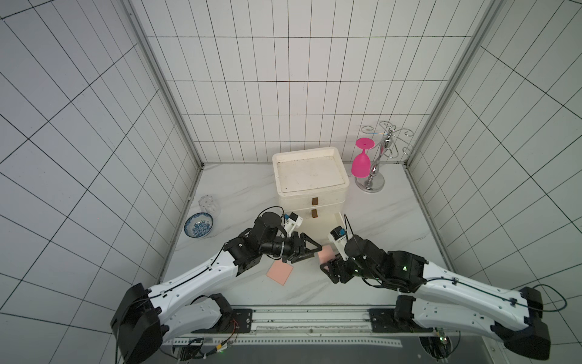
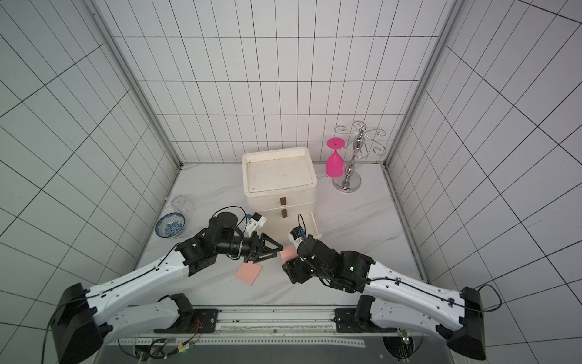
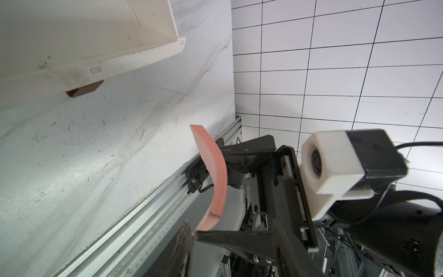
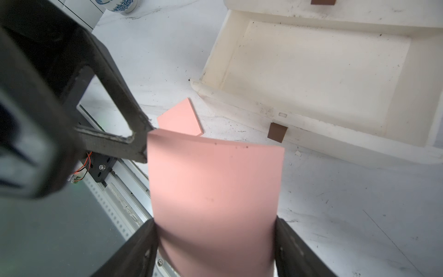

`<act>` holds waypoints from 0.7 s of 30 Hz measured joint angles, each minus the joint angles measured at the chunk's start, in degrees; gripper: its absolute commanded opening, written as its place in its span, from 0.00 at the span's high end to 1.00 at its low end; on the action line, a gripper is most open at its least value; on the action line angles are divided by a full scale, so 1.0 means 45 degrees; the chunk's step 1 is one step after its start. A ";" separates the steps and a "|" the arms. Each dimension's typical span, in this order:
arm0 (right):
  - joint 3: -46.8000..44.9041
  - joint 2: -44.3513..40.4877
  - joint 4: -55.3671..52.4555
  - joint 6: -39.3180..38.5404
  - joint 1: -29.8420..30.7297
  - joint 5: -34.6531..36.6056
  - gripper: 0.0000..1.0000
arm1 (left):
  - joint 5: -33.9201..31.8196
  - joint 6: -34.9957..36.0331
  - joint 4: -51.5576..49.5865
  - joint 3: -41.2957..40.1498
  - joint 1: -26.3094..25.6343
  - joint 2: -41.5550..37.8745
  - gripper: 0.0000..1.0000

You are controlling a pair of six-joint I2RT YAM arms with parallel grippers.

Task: Please put the sticky notes in the drawer by color
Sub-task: Pick up the sticky notes from the center of the board.

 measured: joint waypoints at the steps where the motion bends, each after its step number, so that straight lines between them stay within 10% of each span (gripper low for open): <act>1: 0.0024 -0.0005 0.0083 0.0000 0.0000 -0.0053 0.25 | -0.0015 -0.0019 0.0010 0.0005 -0.0010 0.0005 0.51; 21: 0.0029 -0.0437 0.0491 0.0155 -0.0019 -0.0316 0.10 | -0.0165 -0.0092 0.0063 0.0015 0.0136 0.0083 0.96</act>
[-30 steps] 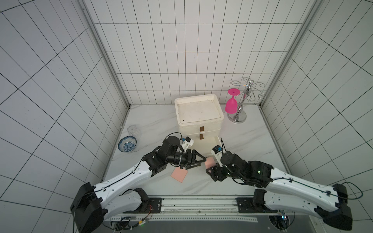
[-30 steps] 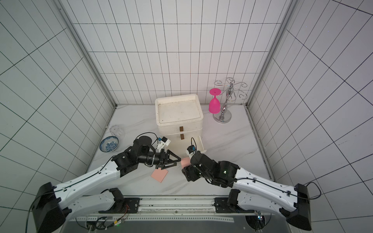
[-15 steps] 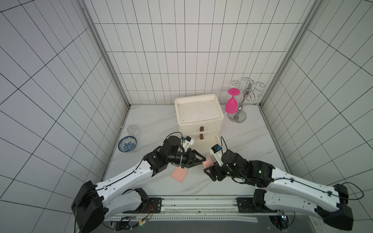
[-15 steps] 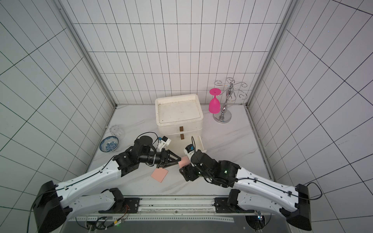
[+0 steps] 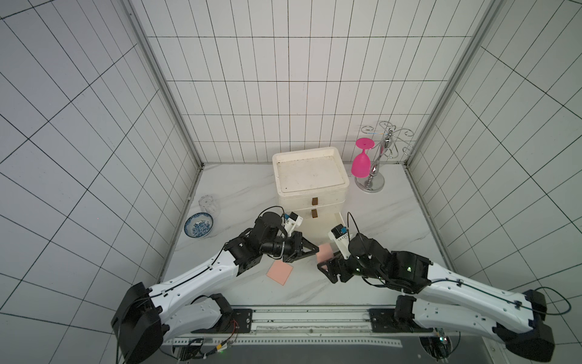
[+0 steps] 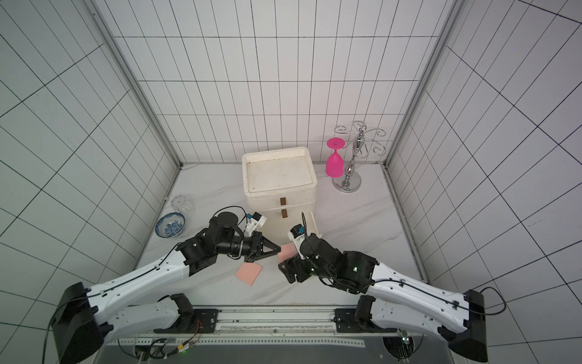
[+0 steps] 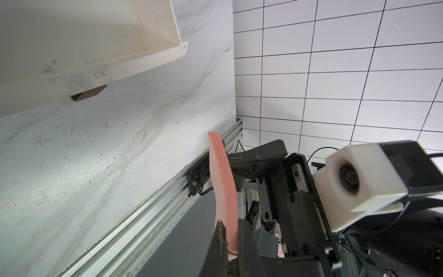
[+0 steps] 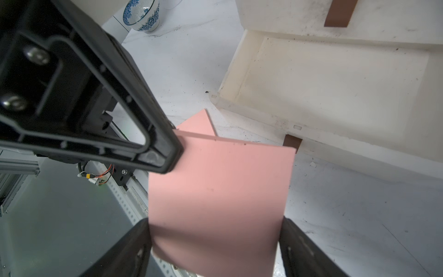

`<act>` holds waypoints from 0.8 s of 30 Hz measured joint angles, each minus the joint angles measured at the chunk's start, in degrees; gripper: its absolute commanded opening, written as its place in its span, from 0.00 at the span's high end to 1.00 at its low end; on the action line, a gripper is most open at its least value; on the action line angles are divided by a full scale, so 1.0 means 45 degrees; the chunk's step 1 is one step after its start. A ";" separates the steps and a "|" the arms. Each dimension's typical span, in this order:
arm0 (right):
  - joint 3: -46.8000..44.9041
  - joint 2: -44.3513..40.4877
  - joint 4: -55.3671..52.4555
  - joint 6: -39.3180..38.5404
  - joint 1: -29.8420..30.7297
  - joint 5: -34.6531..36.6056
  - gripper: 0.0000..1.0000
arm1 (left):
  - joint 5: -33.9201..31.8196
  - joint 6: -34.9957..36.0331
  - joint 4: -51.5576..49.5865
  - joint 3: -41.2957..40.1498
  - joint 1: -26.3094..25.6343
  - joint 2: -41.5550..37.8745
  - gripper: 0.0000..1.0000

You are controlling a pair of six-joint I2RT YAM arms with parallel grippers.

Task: Please put the sticky notes in the drawer by color
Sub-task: Pick up the sticky notes from the center of the board, then place the sticky notes in the drawer.

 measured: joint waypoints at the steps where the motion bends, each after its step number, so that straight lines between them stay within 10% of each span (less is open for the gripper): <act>1: 0.0000 -0.0117 -0.0049 0.0024 -0.0044 0.0155 0.10 | 0.0005 0.0019 -0.0039 0.0000 0.0151 -0.0010 0.96; 11: -0.0044 -0.3075 -0.1681 0.1355 -0.0850 0.3308 0.09 | -0.2288 0.0855 -0.0457 0.0044 0.2390 -0.0384 0.97; 24: -0.0908 -0.4439 -0.2725 0.2458 -0.0903 0.3706 0.09 | -0.2744 0.1413 0.2351 0.2098 0.1753 0.5377 0.90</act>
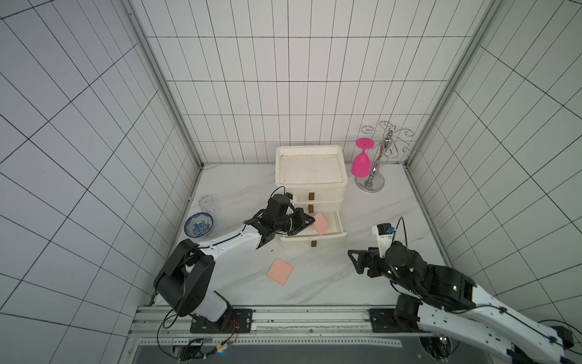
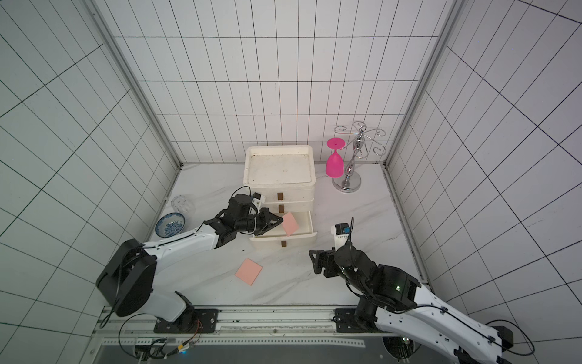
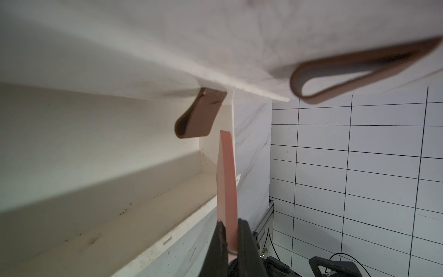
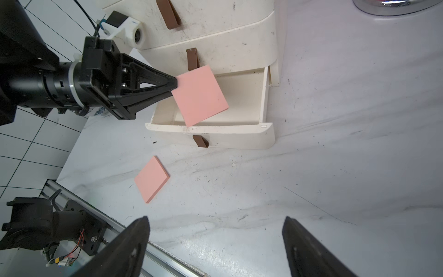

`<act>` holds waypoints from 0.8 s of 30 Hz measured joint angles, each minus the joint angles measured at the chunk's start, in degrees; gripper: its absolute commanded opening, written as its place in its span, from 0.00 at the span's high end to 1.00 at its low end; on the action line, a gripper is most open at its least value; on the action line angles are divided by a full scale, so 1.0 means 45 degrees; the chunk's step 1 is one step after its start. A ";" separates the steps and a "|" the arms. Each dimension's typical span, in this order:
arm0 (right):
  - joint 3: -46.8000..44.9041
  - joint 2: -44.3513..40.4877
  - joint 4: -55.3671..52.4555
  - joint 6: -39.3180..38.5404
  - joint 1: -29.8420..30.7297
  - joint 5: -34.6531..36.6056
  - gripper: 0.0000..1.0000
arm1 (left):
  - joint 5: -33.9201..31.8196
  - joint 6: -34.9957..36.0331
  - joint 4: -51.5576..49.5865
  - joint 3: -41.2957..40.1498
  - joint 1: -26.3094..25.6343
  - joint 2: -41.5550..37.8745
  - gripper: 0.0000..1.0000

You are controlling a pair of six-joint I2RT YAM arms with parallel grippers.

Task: Please put the sticky notes in the drawer by color
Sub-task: Place the sticky notes in the drawer.

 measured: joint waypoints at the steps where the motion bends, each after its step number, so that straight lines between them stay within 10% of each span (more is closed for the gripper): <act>1: -0.0029 -0.0063 -0.0029 0.0010 0.0005 0.0000 0.09 | -0.0083 0.0175 -0.0039 0.0180 -0.0102 0.0131 0.89; 6: -0.0170 -0.0151 -0.0044 0.0053 0.0005 -0.0010 0.09 | -0.1185 0.0908 -0.0228 0.0272 -0.0471 0.0112 0.81; 11: -0.0233 -0.0044 -0.0044 0.0044 0.0005 -0.0097 0.09 | -0.2084 0.1413 -0.0495 0.0233 -0.0602 0.0112 0.45; 17: -0.0228 0.0185 -0.0019 -0.0015 0.0000 -0.0228 0.09 | -0.2618 0.2079 -0.1923 0.0214 -0.0597 -0.0442 0.41; 24: -0.0248 0.0879 0.0418 -0.0146 0.0005 -0.0559 0.09 | -0.4527 0.3269 -0.5566 -0.0665 -0.0228 -0.5260 0.38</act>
